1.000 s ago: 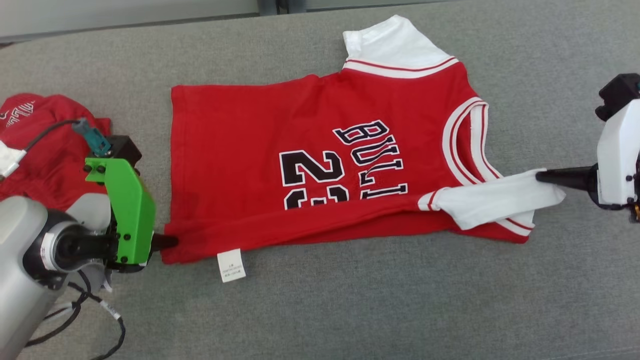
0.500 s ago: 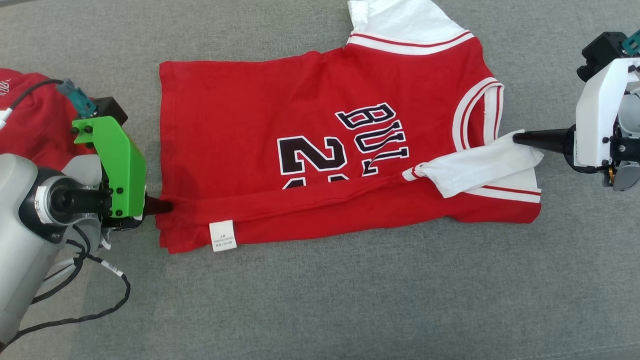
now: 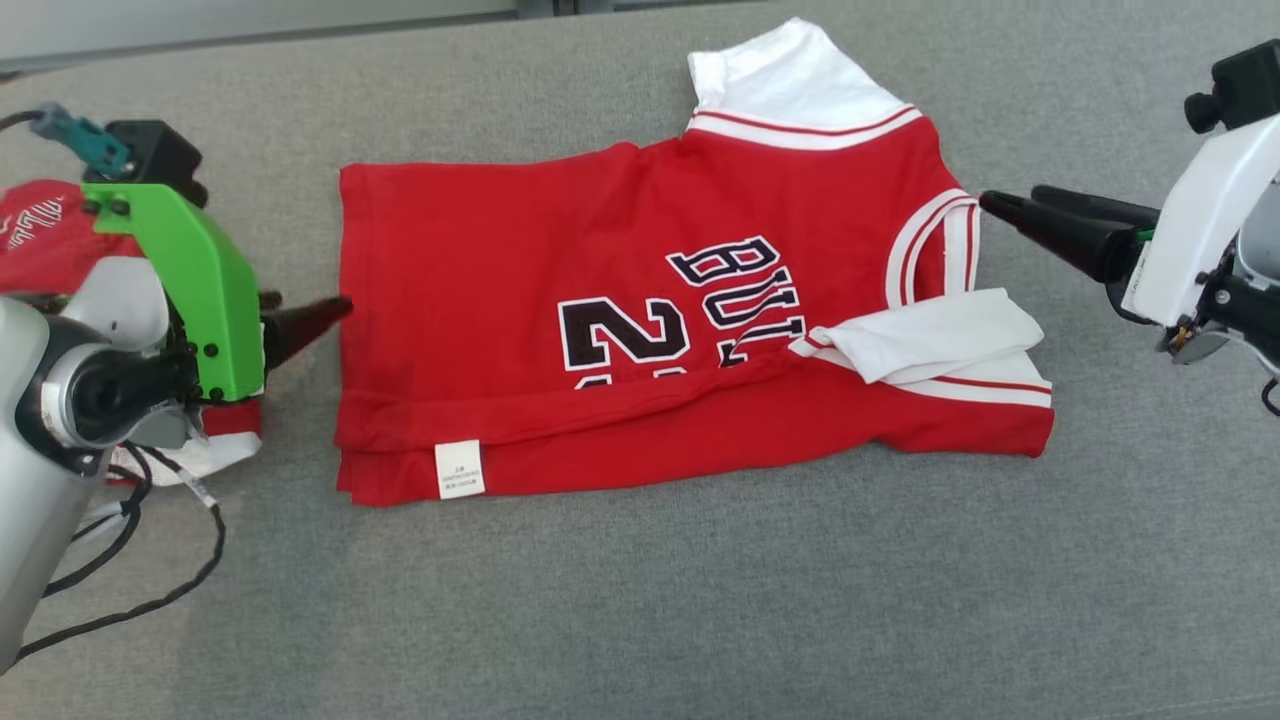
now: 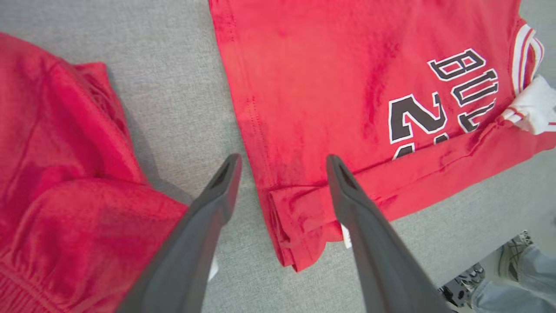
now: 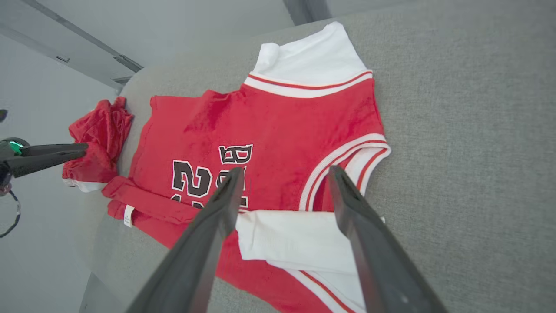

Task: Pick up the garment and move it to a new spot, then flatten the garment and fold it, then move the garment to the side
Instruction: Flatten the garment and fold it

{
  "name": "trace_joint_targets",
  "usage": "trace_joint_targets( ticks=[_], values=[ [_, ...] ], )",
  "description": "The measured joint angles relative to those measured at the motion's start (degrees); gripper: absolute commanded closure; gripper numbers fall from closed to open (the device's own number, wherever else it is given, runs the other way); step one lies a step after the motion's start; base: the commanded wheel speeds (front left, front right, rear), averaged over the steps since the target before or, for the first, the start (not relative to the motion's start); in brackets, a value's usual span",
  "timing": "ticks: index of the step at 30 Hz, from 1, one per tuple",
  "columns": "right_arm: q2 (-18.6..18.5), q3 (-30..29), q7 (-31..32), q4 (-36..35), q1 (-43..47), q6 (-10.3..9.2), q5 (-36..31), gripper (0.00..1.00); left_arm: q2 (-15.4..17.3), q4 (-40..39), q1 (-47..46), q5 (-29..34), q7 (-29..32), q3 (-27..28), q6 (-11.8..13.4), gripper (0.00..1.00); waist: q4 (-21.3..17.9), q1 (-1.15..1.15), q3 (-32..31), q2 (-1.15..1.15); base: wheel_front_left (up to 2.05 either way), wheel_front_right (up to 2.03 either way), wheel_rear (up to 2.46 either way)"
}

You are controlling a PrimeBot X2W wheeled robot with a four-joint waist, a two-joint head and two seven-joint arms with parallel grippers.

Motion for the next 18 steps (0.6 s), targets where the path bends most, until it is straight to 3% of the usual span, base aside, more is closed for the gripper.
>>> trace_joint_targets(
  ticks=[4, 7, 11, 14, 16, 18],
  values=[
    [-1.3, -1.5, -11.2, -2.6, 4.0, 0.00, -4.0, 0.00, 1.0, -2.9, 3.7, 5.5, -13.3, 2.2, -0.3, 0.00, 0.3, 0.00, -2.2, 0.00, 0.00, 0.00, 0.00],
    [-2.4, -2.5, -20.5, -3.0, 8.2, 0.00, -7.2, 0.00, 1.0, -5.6, 8.4, 9.0, -25.7, 4.7, 1.2, 0.00, 0.5, 0.00, -3.8, 0.00, 0.00, 0.00, 0.00],
    [-2.7, -3.7, -29.2, -0.8, 14.1, -0.01, -10.1, 0.00, 1.2, -9.2, 16.9, 12.8, -38.5, 6.7, 5.9, 0.00, 0.7, 0.00, -5.9, 0.00, 0.00, 0.00, 0.00],
    [-1.5, -7.7, -31.2, 2.0, 18.1, 0.00, -11.8, 0.00, 1.5, -11.7, 23.1, 17.0, -45.8, 6.6, 9.6, 0.00, 0.6, 0.00, -7.2, 0.00, 0.00, 0.00, 0.00],
    [1.5, -14.8, -31.4, 4.9, 22.7, -0.02, -15.3, 0.00, 1.5, -13.8, 29.4, 18.6, -51.0, 7.0, 13.6, 0.00, 0.1, 0.00, -7.8, 0.00, 0.00, 0.00, 0.00],
    [4.7, -19.7, -31.4, 5.5, 26.5, -0.01, -18.8, 0.00, 0.4, -15.2, 32.9, 18.9, -53.4, 7.1, 16.0, 0.00, -0.4, 0.00, -7.8, 0.00, 0.00, 0.00, 0.00]
  ],
)
